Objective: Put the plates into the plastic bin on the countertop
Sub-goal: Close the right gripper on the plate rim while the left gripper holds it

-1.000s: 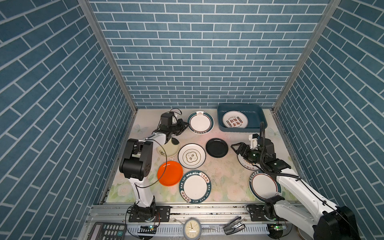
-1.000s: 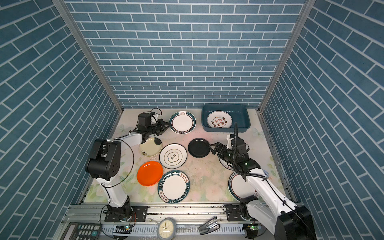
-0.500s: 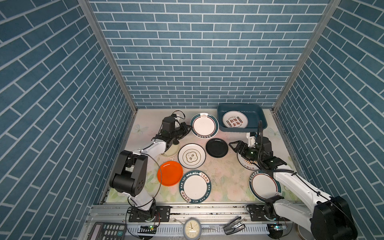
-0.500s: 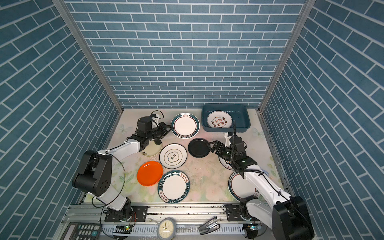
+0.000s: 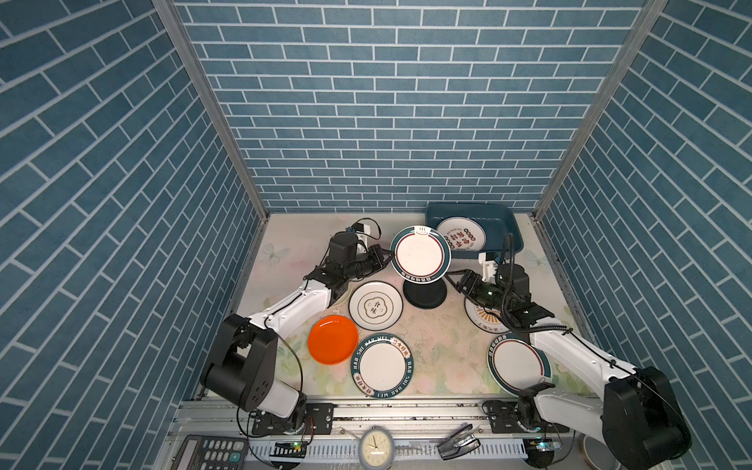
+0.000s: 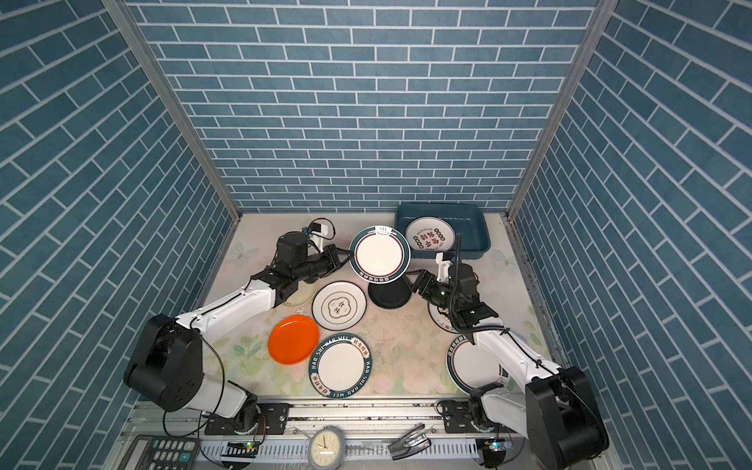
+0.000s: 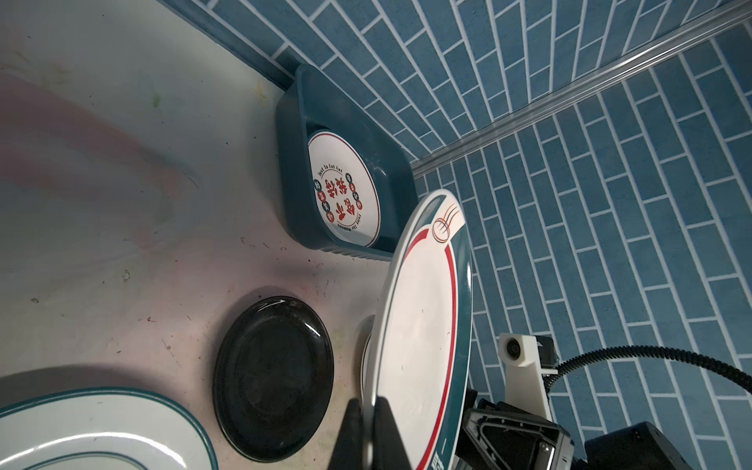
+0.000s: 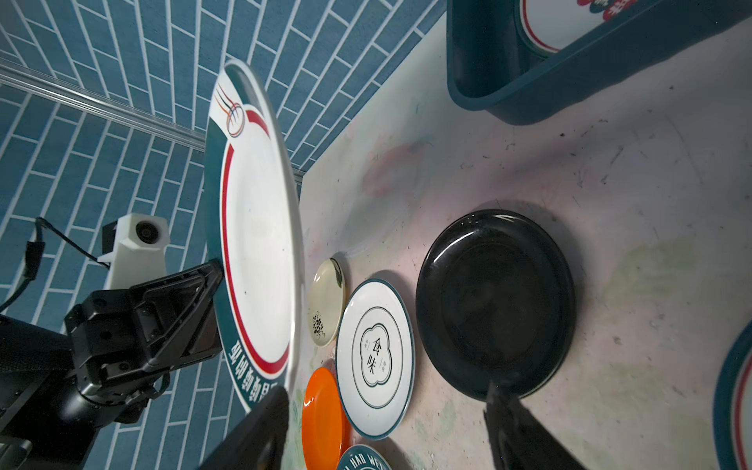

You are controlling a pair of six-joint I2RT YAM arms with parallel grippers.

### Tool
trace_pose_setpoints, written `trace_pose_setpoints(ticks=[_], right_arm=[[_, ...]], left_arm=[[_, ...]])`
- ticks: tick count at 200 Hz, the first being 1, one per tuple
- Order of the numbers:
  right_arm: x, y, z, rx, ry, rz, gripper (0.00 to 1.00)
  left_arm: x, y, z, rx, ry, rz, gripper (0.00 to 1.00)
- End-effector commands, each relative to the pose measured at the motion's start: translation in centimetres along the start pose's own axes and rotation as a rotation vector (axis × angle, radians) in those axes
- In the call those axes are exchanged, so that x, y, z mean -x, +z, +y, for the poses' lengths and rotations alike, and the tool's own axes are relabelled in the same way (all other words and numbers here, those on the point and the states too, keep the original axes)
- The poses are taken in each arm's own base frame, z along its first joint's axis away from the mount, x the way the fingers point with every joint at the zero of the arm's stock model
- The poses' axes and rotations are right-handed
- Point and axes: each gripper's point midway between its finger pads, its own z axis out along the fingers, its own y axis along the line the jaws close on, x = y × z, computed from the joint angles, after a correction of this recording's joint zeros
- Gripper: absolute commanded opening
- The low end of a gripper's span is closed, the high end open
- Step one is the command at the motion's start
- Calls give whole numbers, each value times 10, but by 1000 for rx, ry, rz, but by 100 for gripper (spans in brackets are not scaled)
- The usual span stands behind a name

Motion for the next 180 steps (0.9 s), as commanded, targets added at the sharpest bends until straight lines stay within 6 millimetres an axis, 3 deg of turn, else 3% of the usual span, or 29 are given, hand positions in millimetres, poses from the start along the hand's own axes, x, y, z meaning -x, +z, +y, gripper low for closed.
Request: trace_pose_setpoints(ticks=[1,40,122,152,180], right_arm=[[8,-6,18,60,-10,-37,76],[8,-5,18,66,-11,-36,72],[15,1,18,57,-14,-52,64],[16,3,16,44,-7,-51,57],[18,1,15,35,-7,-62,42]], left_arm=[[2,-5,-3,5,28,-13,0],[-4,1,2,8,20,3,0],[-26,17,-24,-65,26,68,0],[-30,17,-30,-80,30,84,0],[-32,16,-30,-72,33,85,0]])
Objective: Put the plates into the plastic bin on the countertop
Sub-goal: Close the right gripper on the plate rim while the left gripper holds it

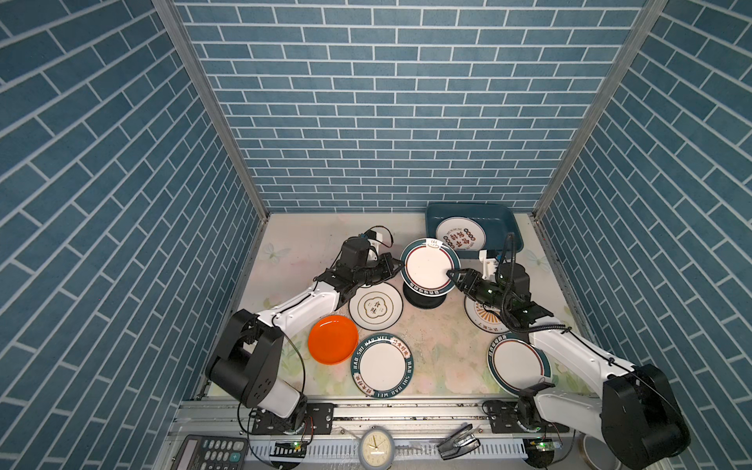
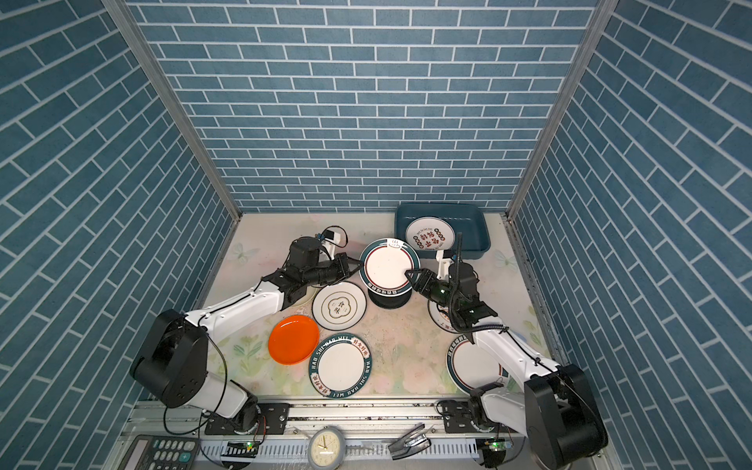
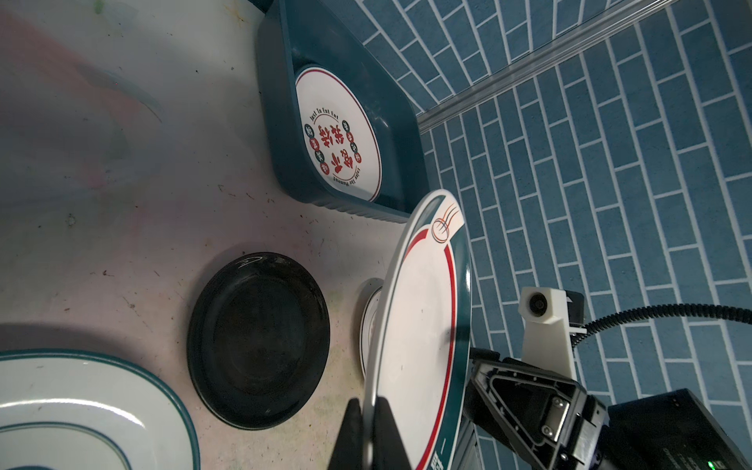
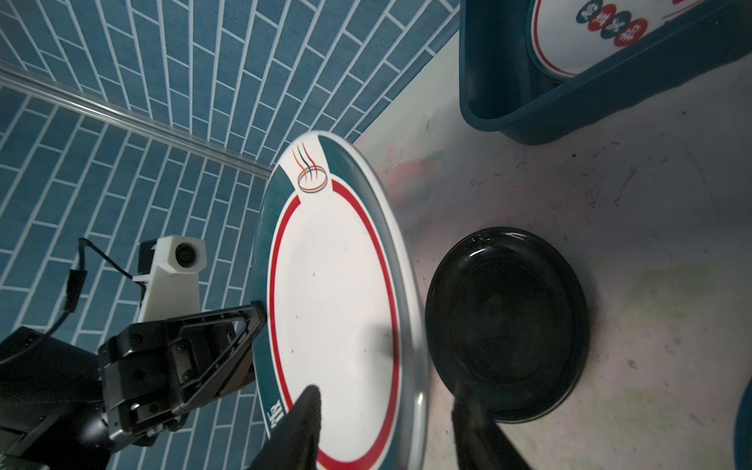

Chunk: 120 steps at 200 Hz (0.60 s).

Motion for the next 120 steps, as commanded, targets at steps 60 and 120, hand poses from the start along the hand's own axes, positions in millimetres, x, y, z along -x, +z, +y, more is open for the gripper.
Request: trace_pose_setpoints(ticks=[60,120], right_arm=[[13,-5,10,-10,13,-48,3],[19,-14,3,-79,29,-84,0]], left_arm=[[0,-3,-23,-52,43,-9,0],[5,-22,-35,-64,128,-61,86]])
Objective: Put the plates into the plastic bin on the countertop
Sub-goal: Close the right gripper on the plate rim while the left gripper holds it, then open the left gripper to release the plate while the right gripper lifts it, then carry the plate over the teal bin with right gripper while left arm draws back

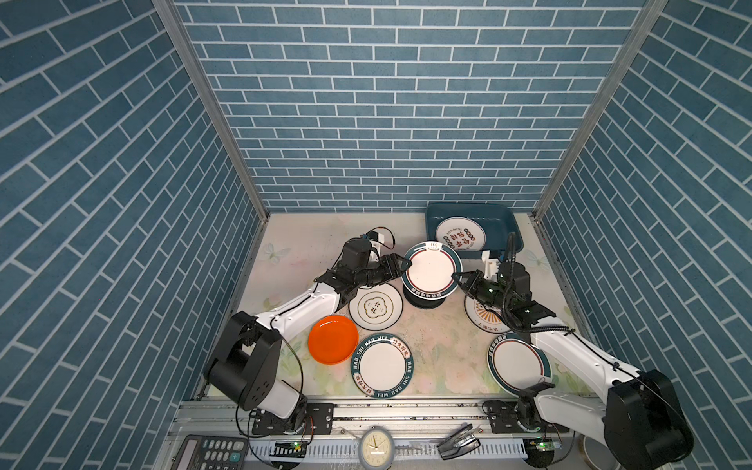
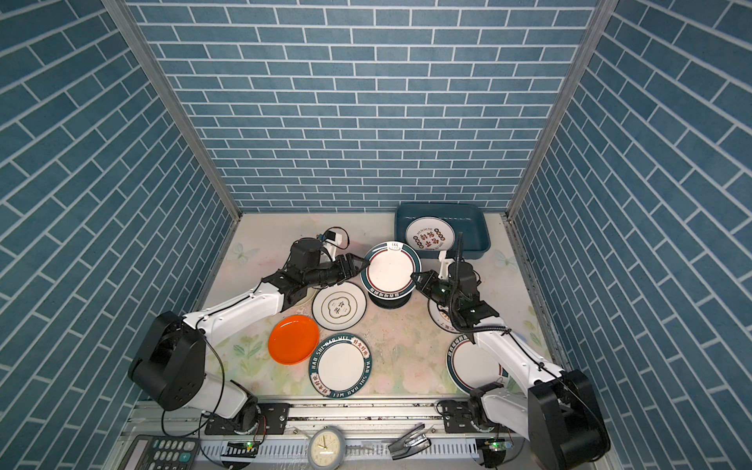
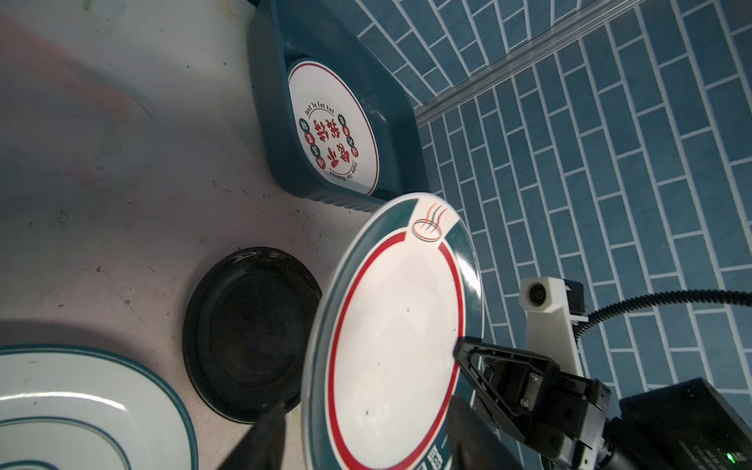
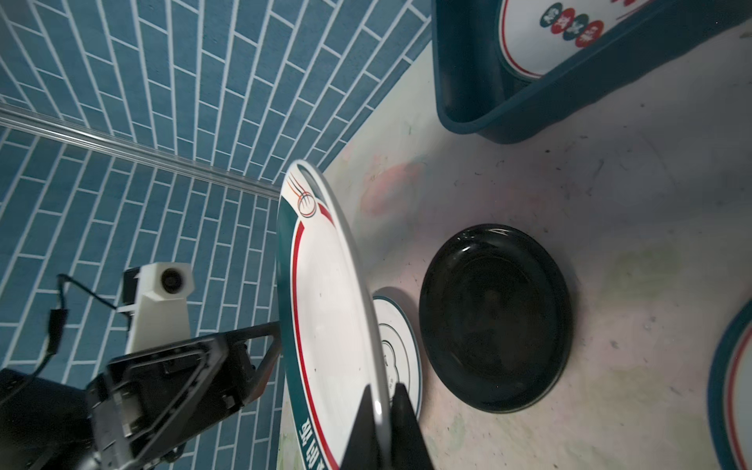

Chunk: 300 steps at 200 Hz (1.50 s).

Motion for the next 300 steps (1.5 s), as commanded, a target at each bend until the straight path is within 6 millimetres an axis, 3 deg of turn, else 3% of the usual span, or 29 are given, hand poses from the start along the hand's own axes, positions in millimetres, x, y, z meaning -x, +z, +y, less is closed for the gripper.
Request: trace_pose_setpoints(ticks=[1,16,88,132,157,213,264,300], right_arm=[[16,-9,13,3,-35,-67,0],[19,-11,12,-10,-37,-89,0],[45,-36,17,-149,-125,-163,0],[83,-66,28,-316,-227,-259,0],[110,-70,30,-346,-226,-302,0],[170,-53,10,-432,-118,-312,0],[219,-12,-5,-435,-100,-296,0],[243,20,-33,-476,-77,-282,0]], left_arm=[[10,-17,-25,-55,91,-61,87],[11,-25,-30,-55,116,-75,99],[11,-59,-34,-4,171,-127,100],[22,-86,-32,84,233,-214,100],[26,-96,-25,137,257,-250,100],[38,-100,-14,209,301,-287,100],[41,-101,0,244,305,-303,100],[40,-107,16,303,283,-317,100]])
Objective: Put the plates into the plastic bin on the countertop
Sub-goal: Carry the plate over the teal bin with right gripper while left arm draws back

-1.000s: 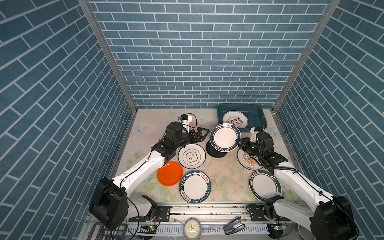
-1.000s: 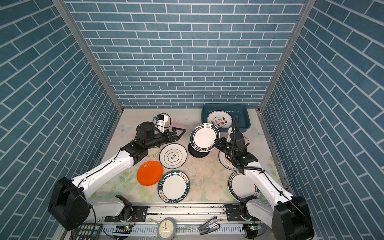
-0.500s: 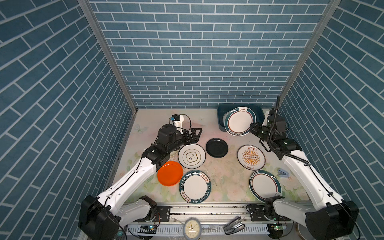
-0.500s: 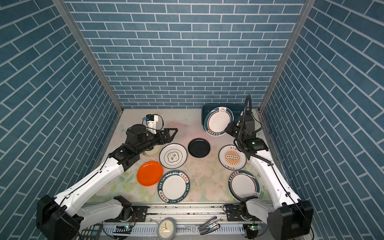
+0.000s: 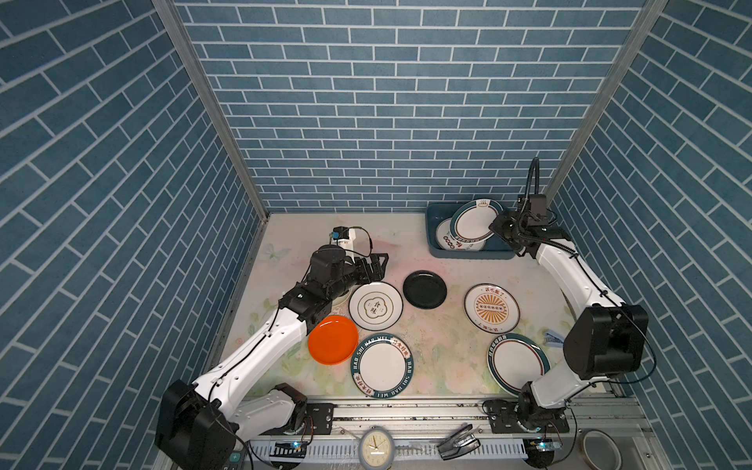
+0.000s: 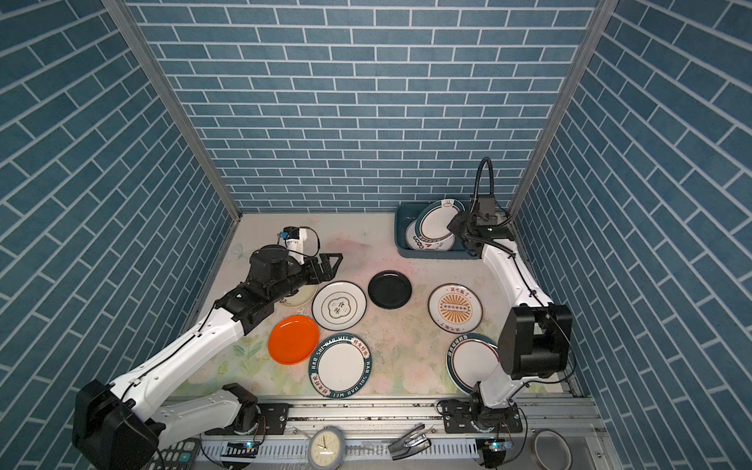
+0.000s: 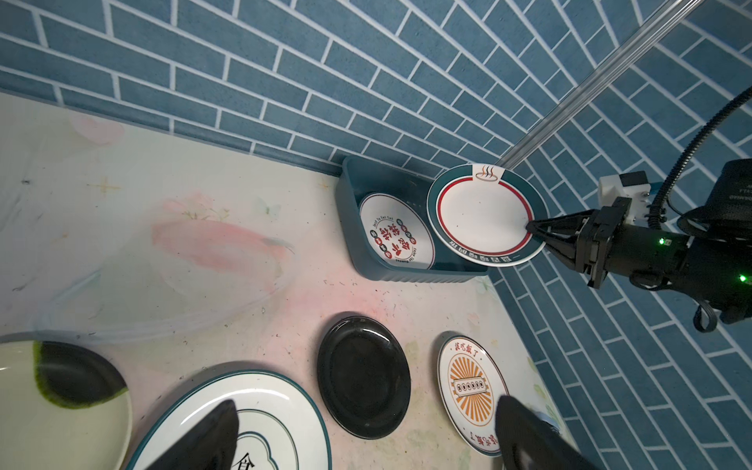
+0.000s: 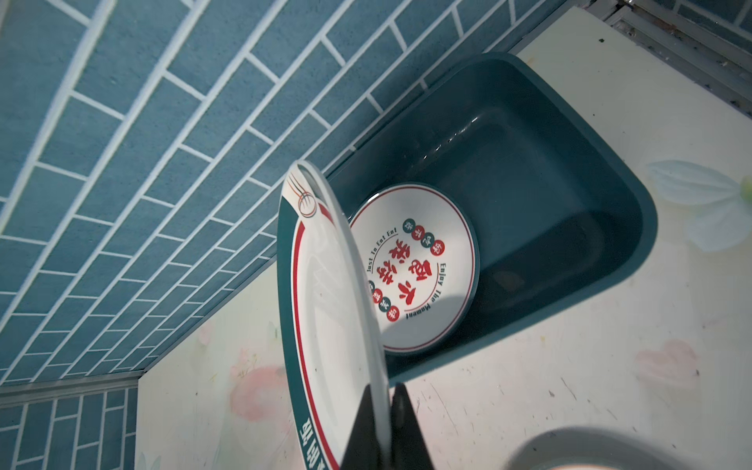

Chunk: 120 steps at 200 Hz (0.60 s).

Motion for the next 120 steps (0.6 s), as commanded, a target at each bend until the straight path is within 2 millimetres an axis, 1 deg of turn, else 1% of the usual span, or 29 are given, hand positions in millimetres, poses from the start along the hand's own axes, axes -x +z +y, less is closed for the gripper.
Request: trace_pose_setpoints(ticks=[1,19,29,47,80,120], right_arm=[[19,16,7,25,-13,-28,0],[20,37,0,4,-31,-10,0],[17,47,4,35,-50,15,0],[14,63,2,50,-39,34,0],[12,83,-4,56,-1,60,0],[10,104,-13,58,33,99,0]], left_arm=[[-1,-3,15,57,6,-15,100],[1,-6,16,53,8,-30,99],[2,-8,16,44,11,-45,99],[2,-12,18,49,15,-64,100],[3,-17,25,84,20,-71,100],[8,-23,20,58,25,-109,100]])
